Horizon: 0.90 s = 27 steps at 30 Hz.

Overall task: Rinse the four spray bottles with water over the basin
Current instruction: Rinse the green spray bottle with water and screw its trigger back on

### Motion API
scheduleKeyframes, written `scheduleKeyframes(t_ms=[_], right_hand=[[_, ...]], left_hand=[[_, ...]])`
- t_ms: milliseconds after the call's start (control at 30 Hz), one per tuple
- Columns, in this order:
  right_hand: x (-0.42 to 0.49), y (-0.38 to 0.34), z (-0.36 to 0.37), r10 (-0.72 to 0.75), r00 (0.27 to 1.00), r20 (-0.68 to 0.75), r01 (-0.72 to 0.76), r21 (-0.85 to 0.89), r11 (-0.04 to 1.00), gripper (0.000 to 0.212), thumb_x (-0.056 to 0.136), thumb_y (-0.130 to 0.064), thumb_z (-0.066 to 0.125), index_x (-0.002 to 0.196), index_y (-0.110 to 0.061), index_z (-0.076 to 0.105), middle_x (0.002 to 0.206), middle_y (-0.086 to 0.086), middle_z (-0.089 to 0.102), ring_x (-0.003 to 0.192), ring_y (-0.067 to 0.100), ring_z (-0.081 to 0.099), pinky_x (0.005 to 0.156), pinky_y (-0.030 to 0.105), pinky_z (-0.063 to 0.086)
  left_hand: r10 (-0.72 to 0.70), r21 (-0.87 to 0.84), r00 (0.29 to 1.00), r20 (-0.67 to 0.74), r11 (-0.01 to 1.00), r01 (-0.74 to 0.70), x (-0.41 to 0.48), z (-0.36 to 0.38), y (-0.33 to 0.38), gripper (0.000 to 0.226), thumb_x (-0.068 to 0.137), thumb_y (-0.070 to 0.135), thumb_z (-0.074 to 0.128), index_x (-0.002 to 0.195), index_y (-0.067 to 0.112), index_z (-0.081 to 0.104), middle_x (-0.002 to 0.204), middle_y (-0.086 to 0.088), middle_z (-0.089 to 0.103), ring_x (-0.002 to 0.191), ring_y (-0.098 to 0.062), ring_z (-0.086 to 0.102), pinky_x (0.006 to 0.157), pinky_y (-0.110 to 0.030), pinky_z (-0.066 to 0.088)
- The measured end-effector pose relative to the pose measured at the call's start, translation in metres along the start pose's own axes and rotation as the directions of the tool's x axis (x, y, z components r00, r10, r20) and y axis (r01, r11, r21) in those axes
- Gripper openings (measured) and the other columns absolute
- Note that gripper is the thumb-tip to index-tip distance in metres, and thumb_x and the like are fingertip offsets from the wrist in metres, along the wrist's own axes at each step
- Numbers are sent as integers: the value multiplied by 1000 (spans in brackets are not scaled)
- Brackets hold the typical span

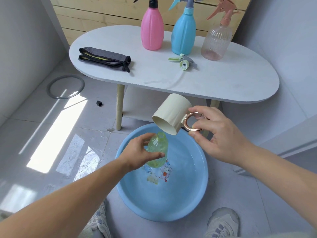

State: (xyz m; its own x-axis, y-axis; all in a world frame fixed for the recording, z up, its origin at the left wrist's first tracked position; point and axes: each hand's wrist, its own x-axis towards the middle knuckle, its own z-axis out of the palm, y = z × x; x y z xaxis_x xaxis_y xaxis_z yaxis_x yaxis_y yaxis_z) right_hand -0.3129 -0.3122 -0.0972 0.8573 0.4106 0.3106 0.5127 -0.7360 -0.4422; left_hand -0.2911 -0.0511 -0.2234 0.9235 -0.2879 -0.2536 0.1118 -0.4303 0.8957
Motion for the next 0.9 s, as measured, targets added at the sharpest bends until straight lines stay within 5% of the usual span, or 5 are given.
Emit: scheduleKeyframes(t_ms=[167,300,400,533,900], right_hand=[[7,-3,5,535,843,65,-511,410,756,15,94,-24,66,84,-16,75,105,11,72,96,17,67,86,21,49],[7,27,32,719,668,192,-710,455,538,28,94,-32,65,78,-11,74,95,22,72,88,37,68,96,51,52],[-1,51,71,779,546,309,-827,350,441,29,91,-32,65,72,-12,73,80,16,67,73,23,60,86,41,55],[-18,69,122,794,473,382,-879,148,453,32,91,-31,65,69,-8,67,63,4,46,61,20,41,59,29,32],[-36,79,165,771,465,434,-826,-100,555,49,96,-28,55,51,-17,36,55,-1,39,54,21,39,50,29,29]], left_hand=[[-6,-3,1000,-13,1000,6,-1,-1,-2,82,55,62,88,130,35,66,121,17,73,118,-4,66,103,-40,56],[-4,-3,999,-32,1000,4,-1,-1,-6,61,69,39,96,123,39,68,116,20,74,116,-4,66,105,-39,55],[-5,10,999,-38,1000,6,-2,-3,-7,55,72,32,96,114,48,64,112,27,72,114,1,64,107,-36,53],[-5,-8,999,-43,1000,5,-1,-4,-9,55,72,27,96,114,45,67,109,26,74,112,-1,68,108,-35,53],[-38,-4,998,-46,999,37,5,-2,-19,55,72,27,96,121,32,71,112,20,76,111,1,69,105,-34,55]])
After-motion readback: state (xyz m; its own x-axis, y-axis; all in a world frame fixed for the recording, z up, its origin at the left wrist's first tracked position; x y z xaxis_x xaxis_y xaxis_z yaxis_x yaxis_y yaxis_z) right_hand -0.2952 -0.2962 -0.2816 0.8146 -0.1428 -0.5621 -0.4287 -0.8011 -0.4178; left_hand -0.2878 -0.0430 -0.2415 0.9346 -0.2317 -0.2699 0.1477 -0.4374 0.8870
